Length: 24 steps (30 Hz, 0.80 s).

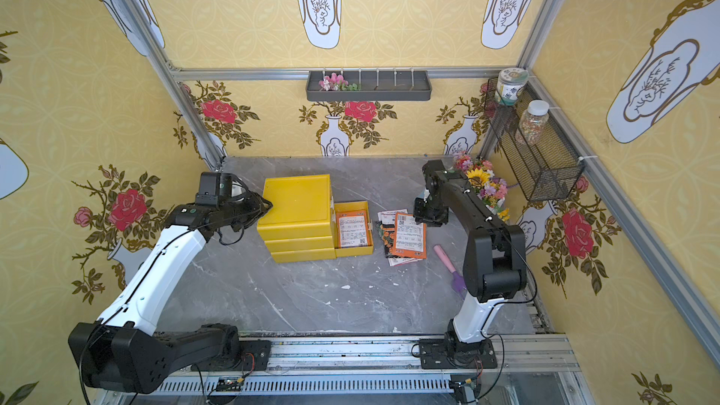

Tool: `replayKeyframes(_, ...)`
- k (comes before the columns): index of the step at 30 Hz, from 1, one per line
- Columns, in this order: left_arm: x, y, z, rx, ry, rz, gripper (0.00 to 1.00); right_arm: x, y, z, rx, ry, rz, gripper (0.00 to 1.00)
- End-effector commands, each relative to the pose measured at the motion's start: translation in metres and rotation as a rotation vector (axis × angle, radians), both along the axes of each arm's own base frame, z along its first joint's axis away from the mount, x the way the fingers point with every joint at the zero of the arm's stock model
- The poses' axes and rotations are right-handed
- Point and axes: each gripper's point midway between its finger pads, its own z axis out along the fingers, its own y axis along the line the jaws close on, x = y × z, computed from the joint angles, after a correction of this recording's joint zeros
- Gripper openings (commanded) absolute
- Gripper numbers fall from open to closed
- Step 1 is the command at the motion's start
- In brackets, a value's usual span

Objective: Take the seed bags out of the drawer
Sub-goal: Place the seed packet at the center of the board, then pick up the seed packet from the drawer.

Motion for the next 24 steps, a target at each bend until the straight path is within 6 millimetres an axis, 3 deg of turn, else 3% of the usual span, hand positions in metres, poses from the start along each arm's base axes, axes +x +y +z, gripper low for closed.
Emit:
replayKeyframes(1,-0.007,-0.004,-0.01,-0.013,0.047,-0.026,0.47,0.006,0.011,0.011,-0.009,-0.028,0.006,0.38)
replayKeyframes(6,-0.006,-0.005,-0.01,-0.015,0.045,-0.024,0.47,0.019,0.075,0.031,0.044,-0.098,0.11,0.35)
replayKeyframes(11,-0.005,-0.006,-0.01,-0.023,0.045,-0.024,0.47,0.024,0.138,0.027,0.126,-0.108,0.172,0.27)
replayKeyframes(15,-0.007,-0.005,-0.01,-0.024,0.045,-0.021,0.47,0.023,0.184,0.005,0.198,-0.064,0.198,0.21)
replayKeyframes(18,-0.008,-0.005,-0.011,-0.025,0.047,-0.02,0.47,0.022,0.207,-0.017,0.196,-0.035,0.219,0.2)
replayKeyframes(24,-0.01,-0.005,-0.012,-0.026,0.051,-0.017,0.47,0.021,0.228,-0.064,0.185,0.035,0.213,0.16)
